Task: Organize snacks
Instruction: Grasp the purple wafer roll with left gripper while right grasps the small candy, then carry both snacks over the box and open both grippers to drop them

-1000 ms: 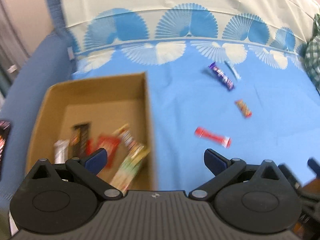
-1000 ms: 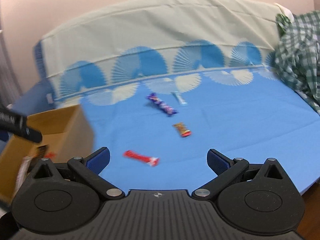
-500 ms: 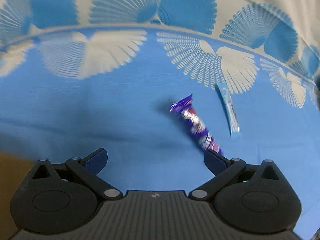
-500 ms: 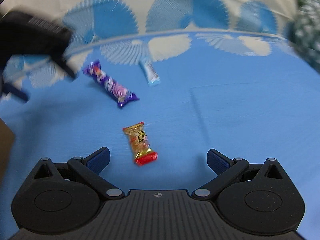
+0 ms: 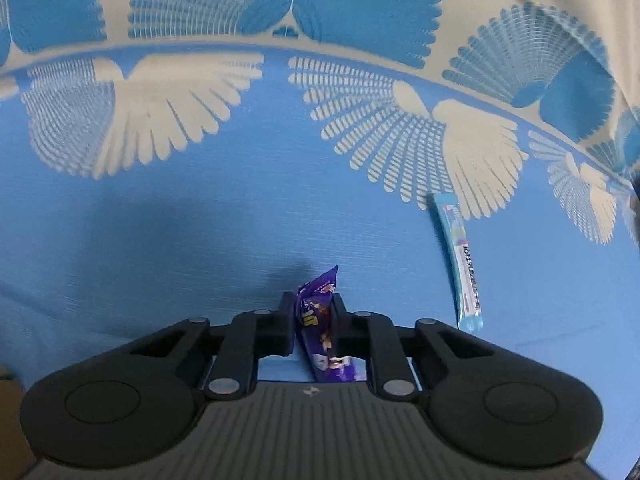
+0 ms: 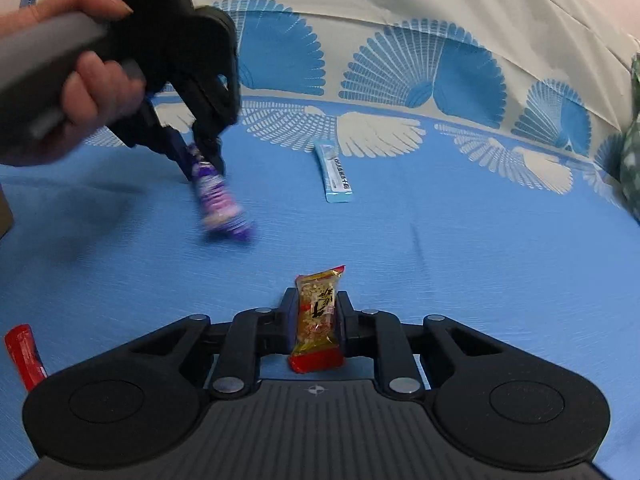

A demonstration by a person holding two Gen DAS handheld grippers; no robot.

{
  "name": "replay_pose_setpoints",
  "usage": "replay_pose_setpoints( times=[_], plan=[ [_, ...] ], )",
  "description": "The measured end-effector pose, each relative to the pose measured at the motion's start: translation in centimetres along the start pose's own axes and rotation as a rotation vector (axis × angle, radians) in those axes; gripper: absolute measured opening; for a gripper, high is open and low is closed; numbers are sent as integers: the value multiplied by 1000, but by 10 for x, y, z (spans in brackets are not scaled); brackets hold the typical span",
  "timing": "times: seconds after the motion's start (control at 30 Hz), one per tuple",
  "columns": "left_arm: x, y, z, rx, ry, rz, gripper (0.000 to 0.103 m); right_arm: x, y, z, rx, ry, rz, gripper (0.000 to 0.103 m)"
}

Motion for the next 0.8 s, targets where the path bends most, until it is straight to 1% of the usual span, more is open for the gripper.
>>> replay_pose_setpoints(
  times=[0.1, 0.17, 0.27, 0.37, 0.43, 0.53, 0.63, 0.73, 0.8],
  plan=[
    [11, 3, -29, 10, -36, 28, 17, -1, -11, -7, -14, 53, 93, 19],
    [21, 6, -55, 21, -68, 40, 17, 0, -20, -18, -2, 73, 141, 19],
    [47, 12, -101, 49, -97, 53, 17, 2, -29, -48, 5, 77, 201, 19],
    [82, 17, -155, 71, -146, 87, 17, 4, -26, -95, -20, 55, 254, 19],
    [107, 22, -187, 83, -167, 103, 17, 7, -15, -129, -45, 32, 257, 19],
    [150, 32, -234, 101, -185, 118, 17, 10, 5, -179, -84, -3, 229, 19],
    [198, 51, -275, 111, -189, 124, 17, 24, 32, -235, -146, -25, 213, 19],
    [244, 76, -305, 101, -195, 120, 17, 33, 61, -282, -200, -40, 176, 19],
    [277, 98, -322, 77, -194, 108, 17, 45, 82, -311, -236, -45, 150, 19]
  ],
)
Point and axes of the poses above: each gripper's, at about its wrist camera, not at the fingertips, and z roughly the way its jaws point, y to its left, x to its underside, the point moved 9 cm from there along z, roughly the way its jaws point, and after that the axes turned 12 degrees about y, right-handed, at the moved point
